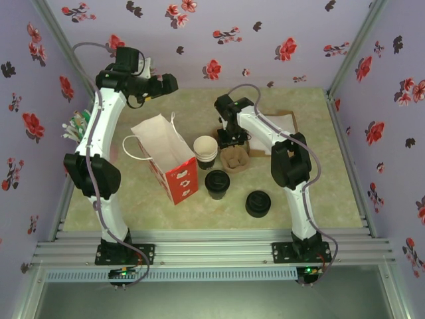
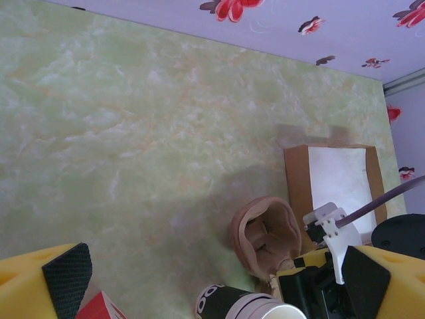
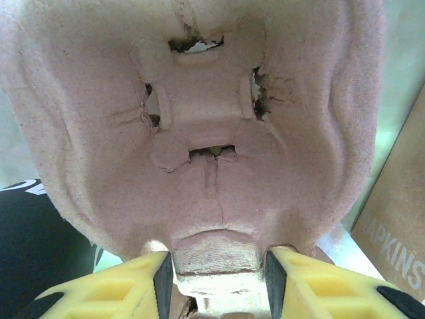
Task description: Pack the takeout coffee
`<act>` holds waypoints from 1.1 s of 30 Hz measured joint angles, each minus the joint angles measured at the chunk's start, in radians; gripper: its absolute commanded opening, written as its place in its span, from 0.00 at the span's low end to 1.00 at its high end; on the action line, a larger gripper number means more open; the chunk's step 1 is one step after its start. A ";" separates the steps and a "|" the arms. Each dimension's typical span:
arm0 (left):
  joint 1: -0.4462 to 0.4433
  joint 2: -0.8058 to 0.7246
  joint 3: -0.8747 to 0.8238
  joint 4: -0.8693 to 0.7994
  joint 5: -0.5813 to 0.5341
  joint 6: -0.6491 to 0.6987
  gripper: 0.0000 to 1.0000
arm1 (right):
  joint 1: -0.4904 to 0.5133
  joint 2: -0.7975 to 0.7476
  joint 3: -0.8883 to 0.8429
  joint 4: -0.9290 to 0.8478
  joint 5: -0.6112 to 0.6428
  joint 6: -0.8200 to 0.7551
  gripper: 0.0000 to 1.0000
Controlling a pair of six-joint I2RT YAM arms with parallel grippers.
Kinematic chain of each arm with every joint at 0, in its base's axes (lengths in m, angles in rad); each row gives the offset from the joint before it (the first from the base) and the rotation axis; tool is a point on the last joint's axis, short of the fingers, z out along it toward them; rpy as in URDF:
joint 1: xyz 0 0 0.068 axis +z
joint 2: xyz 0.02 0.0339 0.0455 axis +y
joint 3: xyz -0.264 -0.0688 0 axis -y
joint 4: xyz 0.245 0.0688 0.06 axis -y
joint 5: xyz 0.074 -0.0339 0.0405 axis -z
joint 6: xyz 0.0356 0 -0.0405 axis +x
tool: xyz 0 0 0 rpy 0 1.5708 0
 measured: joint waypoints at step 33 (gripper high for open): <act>-0.003 -0.010 -0.006 0.000 0.015 0.000 0.99 | 0.000 0.005 0.006 -0.004 -0.001 -0.007 0.44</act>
